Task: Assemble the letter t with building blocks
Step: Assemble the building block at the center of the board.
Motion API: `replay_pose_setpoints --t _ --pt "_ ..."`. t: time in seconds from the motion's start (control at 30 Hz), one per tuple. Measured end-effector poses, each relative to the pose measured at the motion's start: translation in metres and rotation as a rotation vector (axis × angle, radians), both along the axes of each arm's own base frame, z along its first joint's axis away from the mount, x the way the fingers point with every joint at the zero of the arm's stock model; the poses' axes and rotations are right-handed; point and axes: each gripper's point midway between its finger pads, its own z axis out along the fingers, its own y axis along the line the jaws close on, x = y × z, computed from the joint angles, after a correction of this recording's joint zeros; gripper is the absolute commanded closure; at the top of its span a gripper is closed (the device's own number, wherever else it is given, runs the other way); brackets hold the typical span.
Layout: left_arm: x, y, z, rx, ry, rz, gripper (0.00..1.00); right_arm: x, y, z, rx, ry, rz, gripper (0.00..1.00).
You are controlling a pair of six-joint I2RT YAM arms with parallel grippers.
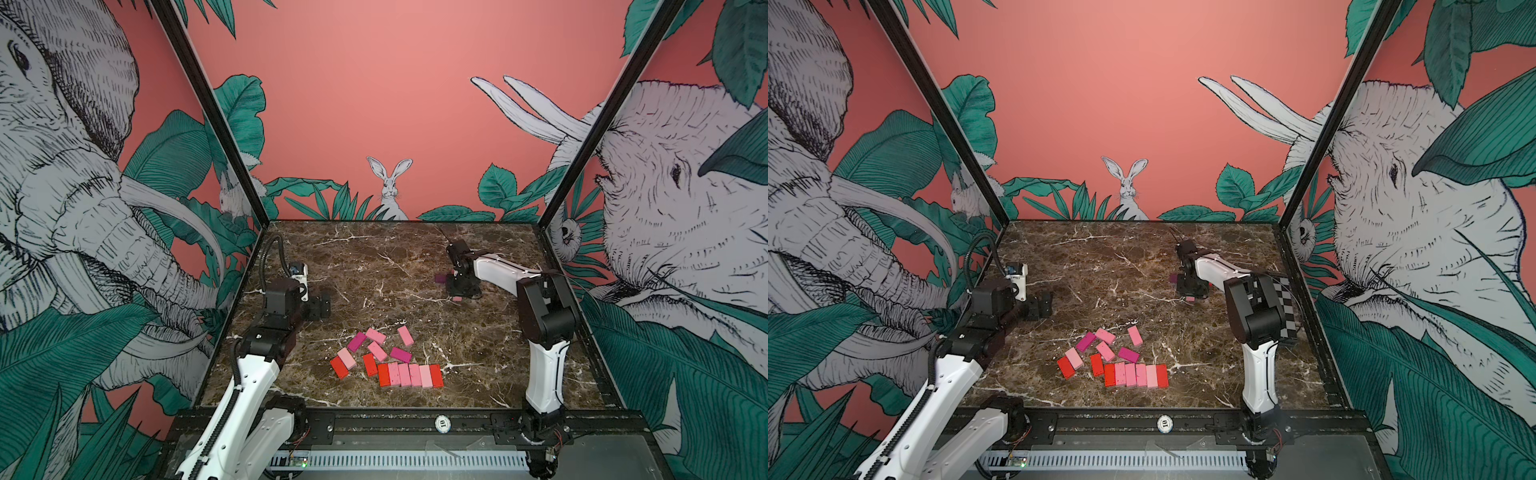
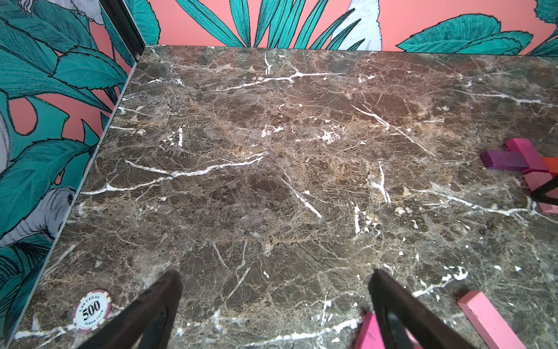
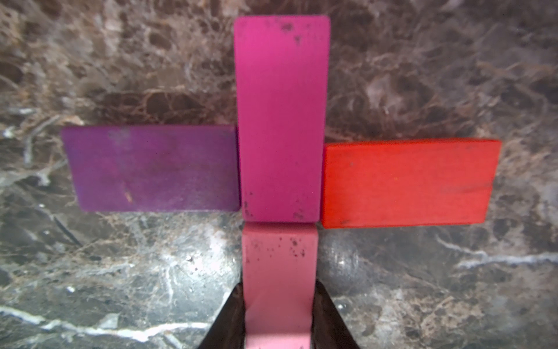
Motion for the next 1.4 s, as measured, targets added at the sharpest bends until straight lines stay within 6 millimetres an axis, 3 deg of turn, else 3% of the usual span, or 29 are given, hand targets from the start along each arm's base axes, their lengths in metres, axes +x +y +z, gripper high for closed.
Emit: replay_pose_setpoints --t 0.43,0.63,0.87,1.03,1.13,1.4 --pt "0.000 0.000 0.000 0.000 0.000 0.000 0.01 0.001 0.000 0.000 0.002 -0.004 -0.002 0.64" --pt "0.000 0.000 0.000 0.001 0.000 0.000 0.01 0.003 0.001 0.001 0.010 -0.010 0.000 0.40" --pt "0.000 0.000 0.000 0.001 0.000 0.000 0.01 0.003 0.002 0.001 0.011 -0.011 0.004 0.31" --pt "0.000 0.000 0.000 0.001 0.000 0.000 0.01 -0.005 0.002 0.005 0.023 0.000 0.015 0.13" --pt "0.000 0.000 0.000 0.001 0.000 0.000 0.01 -0.019 -0.001 0.018 0.036 0.004 0.036 0.08" --pt "0.000 0.000 0.000 0.001 0.000 0.000 0.01 -0.057 -0.001 0.085 0.121 -0.077 0.141 0.14"
